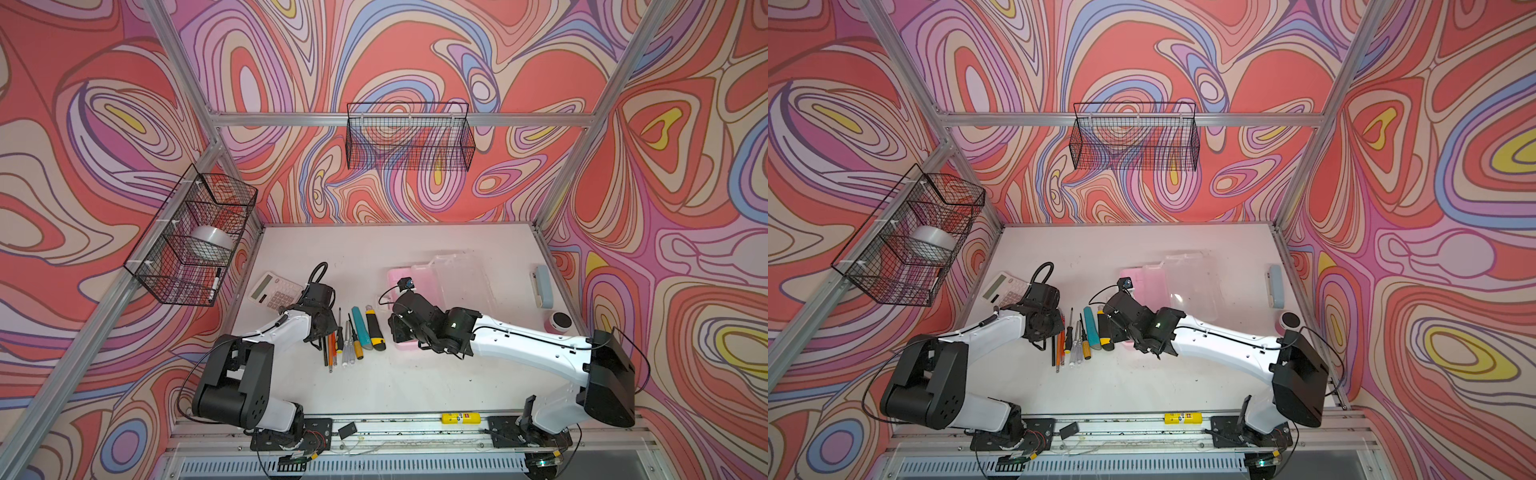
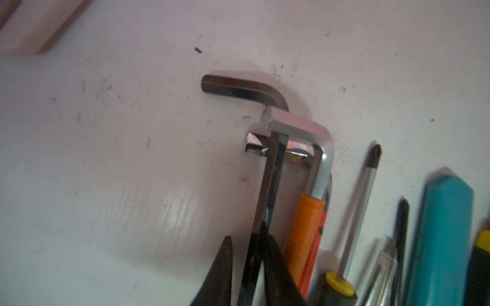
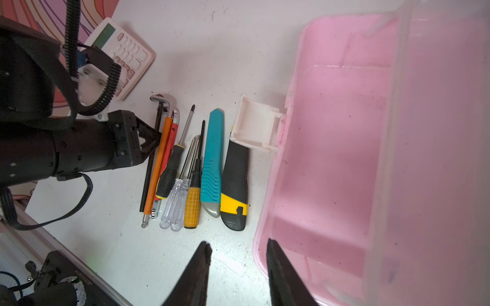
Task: Pack the tool kit
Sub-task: 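Lower the left gripper onto the black hex key and close on it, then lift the black hex key with the left gripper over the pink box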
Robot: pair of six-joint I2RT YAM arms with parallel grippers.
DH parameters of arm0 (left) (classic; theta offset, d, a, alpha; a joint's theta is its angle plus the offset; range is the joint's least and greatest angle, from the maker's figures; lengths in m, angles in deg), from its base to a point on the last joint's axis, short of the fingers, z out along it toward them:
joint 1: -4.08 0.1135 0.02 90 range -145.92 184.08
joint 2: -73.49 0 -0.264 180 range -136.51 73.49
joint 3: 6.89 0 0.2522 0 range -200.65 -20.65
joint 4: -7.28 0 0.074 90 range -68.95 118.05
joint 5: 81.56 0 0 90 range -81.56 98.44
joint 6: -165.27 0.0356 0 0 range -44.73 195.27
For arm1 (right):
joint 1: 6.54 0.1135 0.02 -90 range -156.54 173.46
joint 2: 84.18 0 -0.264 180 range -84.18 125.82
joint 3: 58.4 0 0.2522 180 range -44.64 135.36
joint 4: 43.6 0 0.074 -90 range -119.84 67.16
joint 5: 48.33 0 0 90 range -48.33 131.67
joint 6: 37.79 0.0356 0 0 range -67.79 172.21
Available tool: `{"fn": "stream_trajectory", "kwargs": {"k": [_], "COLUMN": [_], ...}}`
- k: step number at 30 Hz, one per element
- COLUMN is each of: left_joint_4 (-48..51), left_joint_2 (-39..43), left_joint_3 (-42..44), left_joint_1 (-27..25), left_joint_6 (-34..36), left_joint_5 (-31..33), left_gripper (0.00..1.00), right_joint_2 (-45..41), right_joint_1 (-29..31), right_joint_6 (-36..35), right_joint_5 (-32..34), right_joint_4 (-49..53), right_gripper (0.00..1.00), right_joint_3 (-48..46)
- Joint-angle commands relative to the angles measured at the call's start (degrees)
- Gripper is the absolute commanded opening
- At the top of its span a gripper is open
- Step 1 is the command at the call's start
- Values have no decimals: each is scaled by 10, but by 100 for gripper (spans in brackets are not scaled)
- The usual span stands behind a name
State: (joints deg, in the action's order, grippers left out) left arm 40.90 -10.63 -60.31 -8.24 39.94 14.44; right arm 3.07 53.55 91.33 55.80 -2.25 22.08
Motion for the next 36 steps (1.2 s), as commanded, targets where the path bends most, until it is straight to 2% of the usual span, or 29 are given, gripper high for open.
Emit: {"fn": "stream_trajectory", "kwargs": {"k": [1,10,12,20,25,29,32,36], "left_joint_4": [1,3,8,37,66,108,139,159], "left_joint_2": [-6,7,9,43,113,200,260,295], "left_joint_3": [-12,-6,-8,-17,-11,-21,-44,-91], "left_joint_1": [2,2,2,2,1,-11,-34,-91], "left_joint_6": [8,10,11,29,14,-1,-22,-58], "left_joint_5": [-3,4,9,20,9,-6,-26,-24], "left_gripper": [19,6,0,0,0,0,0,0], "right_joint_2": [12,21,25,37,30,13,-14,-52], "right_joint_1": [0,0,0,-2,-6,-9,-13,-20], "right_joint_6": [1,2,4,7,8,9,8,5], "right_joint_5": [4,3,4,-4,-12,-8,12,32], "right_joint_4": [-7,-16,-16,-26,-33,-32,-32,-29], "right_gripper": [38,38,38,38,38,38,38,37], "right_joint_3": [-8,-14,-14,-15,-13,-11,-14,-16]}}
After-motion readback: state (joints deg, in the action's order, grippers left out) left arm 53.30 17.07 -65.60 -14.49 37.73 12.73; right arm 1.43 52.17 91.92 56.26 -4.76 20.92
